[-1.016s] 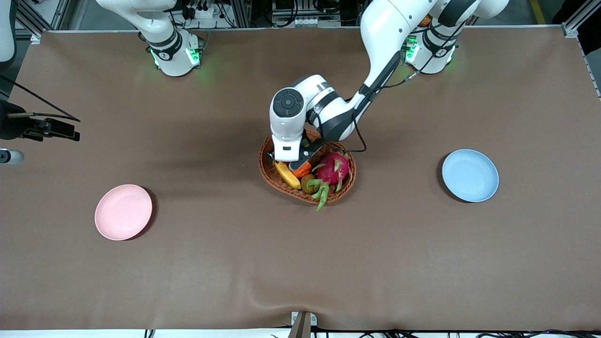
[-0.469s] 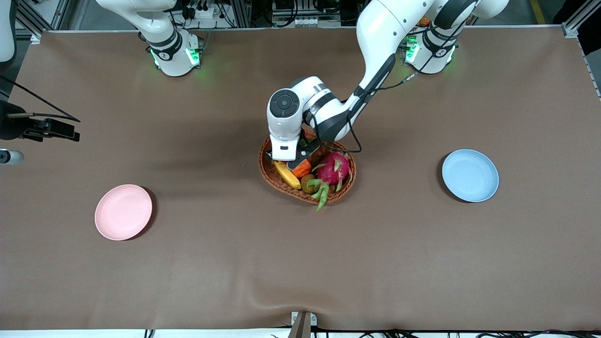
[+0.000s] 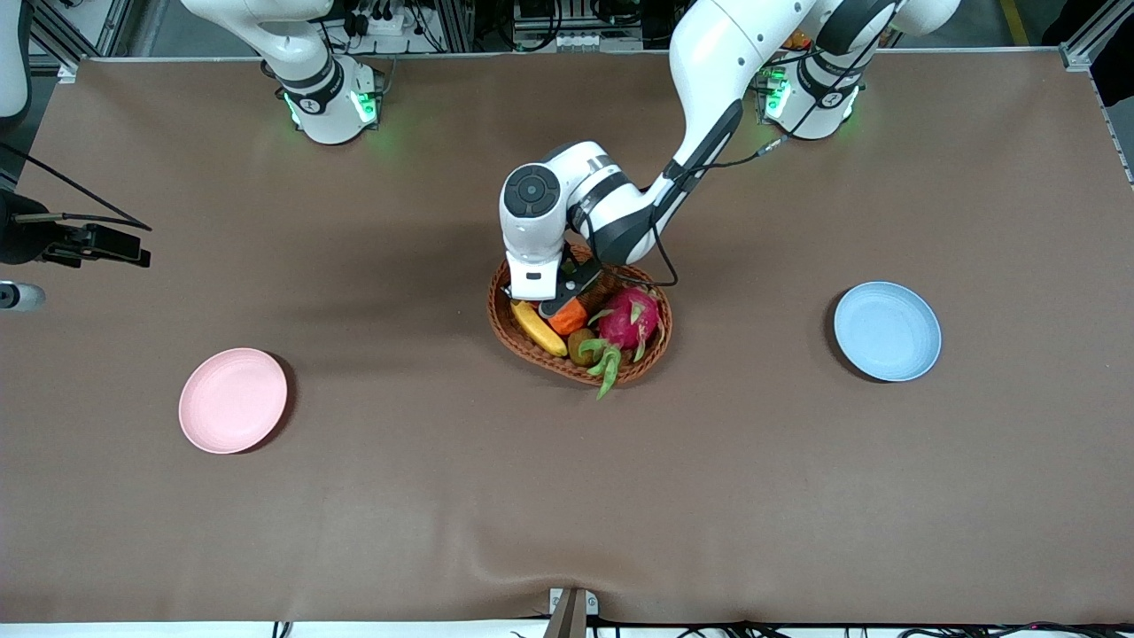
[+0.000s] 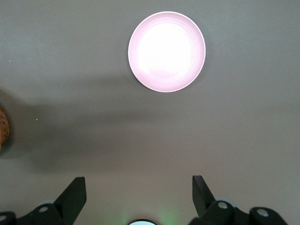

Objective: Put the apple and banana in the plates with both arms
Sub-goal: 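Lower the left gripper and close it on the red apple, then carry the apple to the blue plate while the right gripper reaches out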

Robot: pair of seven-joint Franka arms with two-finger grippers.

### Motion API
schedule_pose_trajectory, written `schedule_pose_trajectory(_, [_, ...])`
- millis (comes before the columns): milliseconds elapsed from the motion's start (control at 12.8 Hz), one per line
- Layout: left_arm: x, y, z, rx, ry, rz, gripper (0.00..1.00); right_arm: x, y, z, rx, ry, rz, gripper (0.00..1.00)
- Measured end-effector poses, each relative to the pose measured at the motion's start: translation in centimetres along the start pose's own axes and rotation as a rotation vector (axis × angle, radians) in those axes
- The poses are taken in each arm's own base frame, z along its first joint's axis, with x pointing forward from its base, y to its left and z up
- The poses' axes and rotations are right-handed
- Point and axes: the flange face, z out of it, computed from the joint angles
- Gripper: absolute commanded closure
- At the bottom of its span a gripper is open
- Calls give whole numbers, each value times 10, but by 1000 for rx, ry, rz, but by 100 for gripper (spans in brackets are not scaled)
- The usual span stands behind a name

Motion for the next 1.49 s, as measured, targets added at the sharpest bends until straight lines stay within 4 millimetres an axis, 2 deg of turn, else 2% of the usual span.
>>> schedule_pose_trajectory(156, [7, 4, -26, -10, 12, -9, 100, 0, 0, 0, 0, 0, 0, 0])
schedule_pose_trajectory(235, [12, 4, -51, -20, 21, -16, 100, 0, 0, 0, 0, 0, 0, 0])
schedule_pose_trajectory(469, [49, -7, -144, -36, 112, 32, 100, 0, 0, 1, 0, -1, -1, 0])
schedule_pose_trajectory(547, [67, -15, -171, -23, 132, 83, 100, 0, -1, 1, 1, -1, -1, 0])
schedule_pose_trajectory(782, [147, -43, -241, -7, 157, 224, 100, 2, -10, 6, 16, -3, -16, 0])
schedule_pose_trajectory(938, [192, -63, -270, 18, 162, 315, 100, 10, -30, 16, 34, -2, -46, 0])
schedule_pose_trajectory(1173, [249, -93, -301, 34, 124, 441, 100, 28, -73, 40, 38, -2, -110, 0])
schedule_pose_trajectory(1329, [291, -118, -313, 67, 89, 520, 100, 38, -97, 54, 37, 3, -142, 0])
schedule_pose_trajectory(1485, [333, -145, -319, 95, 42, 562, 100, 47, -112, 69, 55, -3, -158, 0])
